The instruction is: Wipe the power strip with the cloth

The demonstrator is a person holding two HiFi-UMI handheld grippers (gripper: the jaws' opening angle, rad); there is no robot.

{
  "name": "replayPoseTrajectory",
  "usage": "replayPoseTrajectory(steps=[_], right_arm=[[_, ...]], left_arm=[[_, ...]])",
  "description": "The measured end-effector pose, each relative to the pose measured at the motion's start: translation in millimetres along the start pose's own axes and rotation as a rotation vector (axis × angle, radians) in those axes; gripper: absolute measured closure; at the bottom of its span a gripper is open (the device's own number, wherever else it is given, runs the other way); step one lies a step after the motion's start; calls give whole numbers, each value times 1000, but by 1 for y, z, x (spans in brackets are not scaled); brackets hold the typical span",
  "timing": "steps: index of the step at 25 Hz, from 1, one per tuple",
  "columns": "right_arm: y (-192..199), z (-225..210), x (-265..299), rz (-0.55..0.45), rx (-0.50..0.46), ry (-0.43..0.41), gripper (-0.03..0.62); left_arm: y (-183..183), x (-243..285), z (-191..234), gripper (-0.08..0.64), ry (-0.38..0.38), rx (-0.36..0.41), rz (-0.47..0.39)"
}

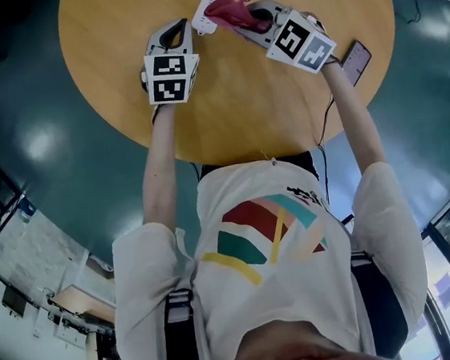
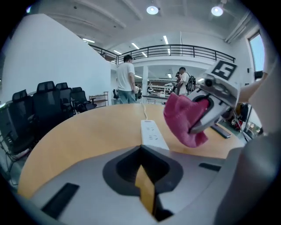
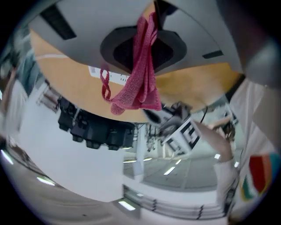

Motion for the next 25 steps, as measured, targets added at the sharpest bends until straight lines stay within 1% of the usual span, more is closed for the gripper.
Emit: replayPoseTrajectory(steps=[2,3,4,5,6,8,9,11,13,15,16,20,23,25], right_arm=[[3,12,4,114,-288,38,554],[5,19,7,166,-408,46,554],[7,24,11,201,-493,42,552],[8,30,14,219,-544,28,552],[8,34,18,225,-576,9,554],[11,38,25,236,-646,-17,554],[12,39,29,250,-698,-22,552],[15,39,37,279,-813,-28,554],[16,39,44,288,-902,-32,554],[15,36,50,280,-951,-21,552],[14,34,52,274,-962,-9,554],[12,25,56,248,-965,15,552],[13,23,56,235,-969,20,552],[17,19,55,243,-959,30,552]], left_arm=[[-14,9,1,518,8,18,5],[-19,12,1,518,9,27,2],[-23,14,0,518,7,39,1],[-25,16,-2,518,5,55,5],[-25,19,-4,518,6,71,12],[-21,27,-9,518,23,96,37],[-18,30,-11,518,36,103,51],[-13,36,-13,518,55,108,71],[-11,37,-12,518,64,97,64],[-10,38,-12,518,67,80,55],[-10,38,-12,518,68,84,53],[-13,39,-16,518,51,188,47],[-13,37,-15,518,53,206,50],[-11,37,-16,518,57,216,52]])
Point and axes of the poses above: the fingertips, and each gripper's own axes: x forward along the fingers, z to its left, y out of its underside, the point moved 6 cm from there along -x, backward along the fingers, and after that the axes turned 2 degrees about z, right-handed, at the moved point
